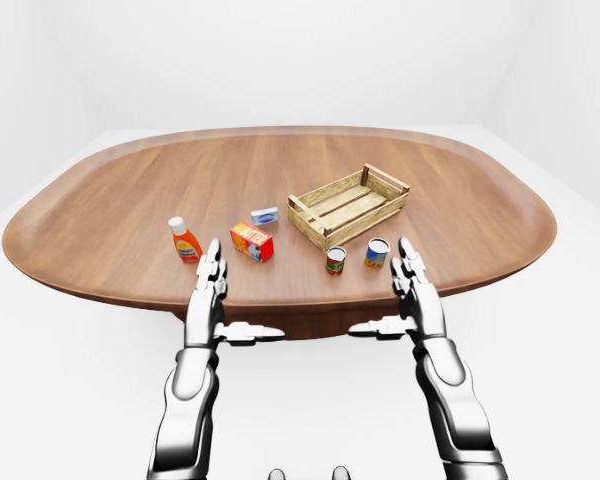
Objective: Pick up the tomato sauce, and put it in the wooden tray.
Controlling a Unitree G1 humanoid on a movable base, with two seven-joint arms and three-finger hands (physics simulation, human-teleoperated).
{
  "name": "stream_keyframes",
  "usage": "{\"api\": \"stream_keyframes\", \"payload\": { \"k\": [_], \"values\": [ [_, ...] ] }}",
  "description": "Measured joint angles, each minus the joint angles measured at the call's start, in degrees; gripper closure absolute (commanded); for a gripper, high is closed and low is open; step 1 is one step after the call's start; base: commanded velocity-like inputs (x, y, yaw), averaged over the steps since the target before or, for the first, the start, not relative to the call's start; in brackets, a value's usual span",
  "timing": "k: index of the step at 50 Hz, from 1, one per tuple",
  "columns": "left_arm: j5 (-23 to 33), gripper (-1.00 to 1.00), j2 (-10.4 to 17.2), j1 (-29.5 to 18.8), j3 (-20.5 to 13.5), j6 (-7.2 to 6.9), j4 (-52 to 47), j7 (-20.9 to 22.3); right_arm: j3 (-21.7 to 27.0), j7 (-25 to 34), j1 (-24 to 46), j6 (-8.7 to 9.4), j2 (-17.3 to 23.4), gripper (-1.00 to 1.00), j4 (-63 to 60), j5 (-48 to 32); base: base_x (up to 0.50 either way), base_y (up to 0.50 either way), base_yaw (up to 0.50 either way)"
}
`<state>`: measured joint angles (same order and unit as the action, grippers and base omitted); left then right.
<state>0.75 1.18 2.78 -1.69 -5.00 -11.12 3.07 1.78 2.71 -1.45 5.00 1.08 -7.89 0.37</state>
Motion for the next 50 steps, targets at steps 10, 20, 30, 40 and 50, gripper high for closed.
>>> {"api": "stream_keyframes", "payload": {
  "k": [10,20,30,40,50],
  "values": [
    [0.4,-1.00,0.0,1.6,-0.1,0.00,-7.3,1.0,-0.1,0.4,-1.1,0.00,-0.1,-1.00,-5.6,-0.2,0.00,0.00,0.00],
    [0.7,-1.00,-0.1,2.6,-0.3,0.00,-13.1,1.8,-0.3,0.9,-2.0,0.00,-0.1,-1.00,-10.3,-0.5,0.00,0.00,0.00],
    [0.7,-1.00,-0.2,3.2,-0.5,0.00,-15.9,2.4,-0.6,1.7,-3.0,0.00,-0.2,-1.00,-13.2,-0.7,0.20,0.00,0.00],
    [0.8,-1.00,-0.2,3.3,-0.5,0.00,-16.4,2.6,-0.7,2.1,-3.3,0.00,-0.2,-1.00,-14.1,-1.0,0.50,0.00,0.00],
    [0.9,-1.00,-0.2,3.3,-0.5,0.00,-16.5,2.7,-0.8,2.2,-3.3,0.00,-0.3,-1.00,-14.1,-1.3,0.50,0.00,0.00]
  ]
}}
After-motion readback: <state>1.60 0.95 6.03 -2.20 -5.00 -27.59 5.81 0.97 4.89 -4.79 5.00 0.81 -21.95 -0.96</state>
